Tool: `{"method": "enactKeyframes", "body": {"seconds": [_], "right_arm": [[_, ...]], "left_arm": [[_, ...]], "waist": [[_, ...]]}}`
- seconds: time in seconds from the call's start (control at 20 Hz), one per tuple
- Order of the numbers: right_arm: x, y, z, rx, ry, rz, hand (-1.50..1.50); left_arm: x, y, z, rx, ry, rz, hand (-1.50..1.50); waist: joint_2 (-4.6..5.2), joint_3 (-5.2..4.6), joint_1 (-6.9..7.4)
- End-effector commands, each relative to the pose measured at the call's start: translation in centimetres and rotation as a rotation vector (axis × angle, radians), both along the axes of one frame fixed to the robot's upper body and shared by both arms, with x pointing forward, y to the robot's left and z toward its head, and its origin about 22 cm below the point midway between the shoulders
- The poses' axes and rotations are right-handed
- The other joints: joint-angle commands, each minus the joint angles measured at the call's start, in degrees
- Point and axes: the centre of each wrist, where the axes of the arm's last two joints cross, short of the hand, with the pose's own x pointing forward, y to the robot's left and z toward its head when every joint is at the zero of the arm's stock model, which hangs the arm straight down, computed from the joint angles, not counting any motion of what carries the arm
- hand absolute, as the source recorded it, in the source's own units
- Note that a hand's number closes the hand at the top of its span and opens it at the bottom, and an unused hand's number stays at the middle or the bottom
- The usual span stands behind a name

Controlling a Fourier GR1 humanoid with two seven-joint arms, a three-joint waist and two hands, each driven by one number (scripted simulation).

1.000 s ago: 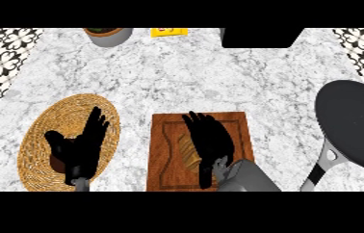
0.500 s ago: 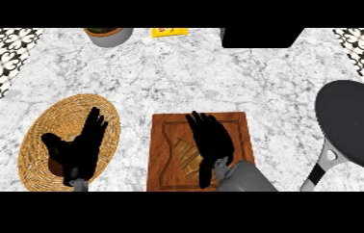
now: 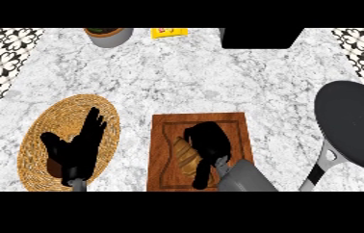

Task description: Pick the croissant from the cutting board and place it in the pan

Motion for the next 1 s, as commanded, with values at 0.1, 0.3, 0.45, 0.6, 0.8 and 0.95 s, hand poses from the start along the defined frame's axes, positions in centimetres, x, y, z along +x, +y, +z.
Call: {"method": "enactKeyframes", "body": {"seconds": [0.1, 0.3, 0.45, 0.6, 0.8, 0.95], "right_arm": [[-1.3, 1.3, 0.0, -0.007, -0.043, 0.004, 1.5], [2.3, -1.7, 0.7, -0.037, -0.045, -0.195, 1.5], [5.9, -7.1, 1.5, -0.038, -0.053, -0.683, 1.5], [8.5, -10.4, 3.0, -0.07, -0.092, -1.024, 1.5], [11.8, -9.0, 6.3, -0.155, -0.297, -1.227, 1.5], [13.4, -10.3, 9.2, -0.226, -0.533, -1.309, 1.5]], "left_arm": [[0.7, 2.2, 1.3, -0.012, 0.031, 0.014, 0.0], [0.3, -0.5, 0.3, -0.002, 0.022, 0.024, 0.0], [-0.9, 1.0, -0.2, 0.009, 0.034, 0.045, 0.0], [-0.8, 0.7, 0.0, 0.008, 0.015, 0.029, 0.0], [-0.3, -0.4, 0.0, 0.006, 0.03, -0.023, 0.0], [-0.7, -0.6, 0.0, 0.005, 0.033, -0.019, 0.0]], "waist": [[0.45, -0.01, 0.14], [0.51, -0.01, -0.15], [0.88, -0.04, -1.16], [1.43, -0.1, -0.47], [1.36, -0.1, 2.06], [0.95, -0.1, 1.97]]}}
